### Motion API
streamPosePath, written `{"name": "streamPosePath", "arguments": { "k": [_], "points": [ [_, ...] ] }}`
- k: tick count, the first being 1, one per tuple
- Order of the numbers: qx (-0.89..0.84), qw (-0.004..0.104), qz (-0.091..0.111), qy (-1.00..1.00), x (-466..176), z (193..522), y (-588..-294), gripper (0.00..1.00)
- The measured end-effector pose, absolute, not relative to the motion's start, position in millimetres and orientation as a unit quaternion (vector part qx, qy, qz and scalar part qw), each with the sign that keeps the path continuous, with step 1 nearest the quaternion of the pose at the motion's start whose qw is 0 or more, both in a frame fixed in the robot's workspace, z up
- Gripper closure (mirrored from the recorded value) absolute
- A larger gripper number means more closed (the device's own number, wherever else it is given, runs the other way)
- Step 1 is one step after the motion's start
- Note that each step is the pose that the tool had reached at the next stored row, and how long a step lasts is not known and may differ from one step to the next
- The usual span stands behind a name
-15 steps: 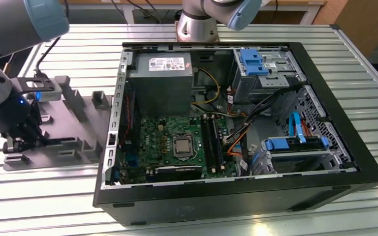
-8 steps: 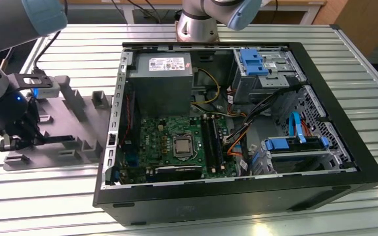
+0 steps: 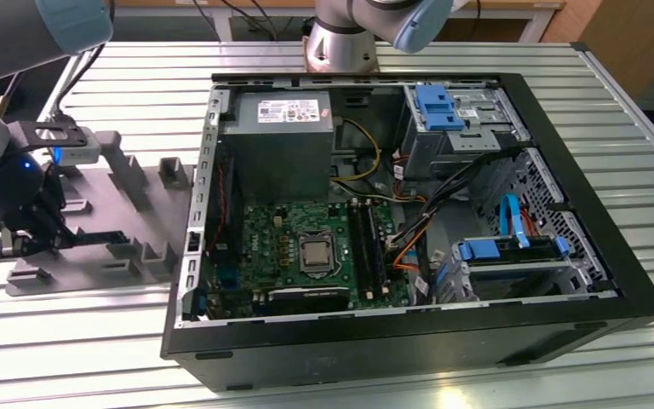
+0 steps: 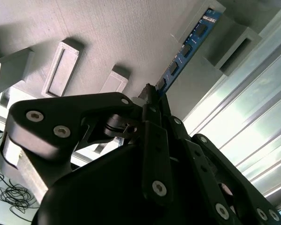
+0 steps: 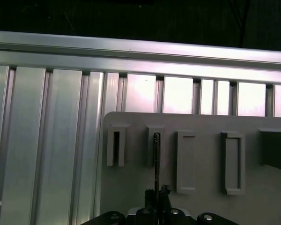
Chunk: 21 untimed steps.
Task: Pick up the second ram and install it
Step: 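Pick up the second ram and move it above second insertion slot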
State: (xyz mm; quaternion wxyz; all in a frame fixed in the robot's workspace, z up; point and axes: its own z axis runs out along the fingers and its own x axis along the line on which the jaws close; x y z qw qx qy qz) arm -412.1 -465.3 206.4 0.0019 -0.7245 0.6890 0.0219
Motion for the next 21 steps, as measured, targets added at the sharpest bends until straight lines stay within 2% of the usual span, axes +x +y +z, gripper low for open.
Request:
{"name": "streamPosePath", "arguments": {
  "k": [12,21],
  "points": [
    [-0.724,0.002,0.022,0.689,-412,208,-465,0.86],
    [-0.724,0.002,0.022,0.689,-412,223,-465,0.86]
  ]
}}
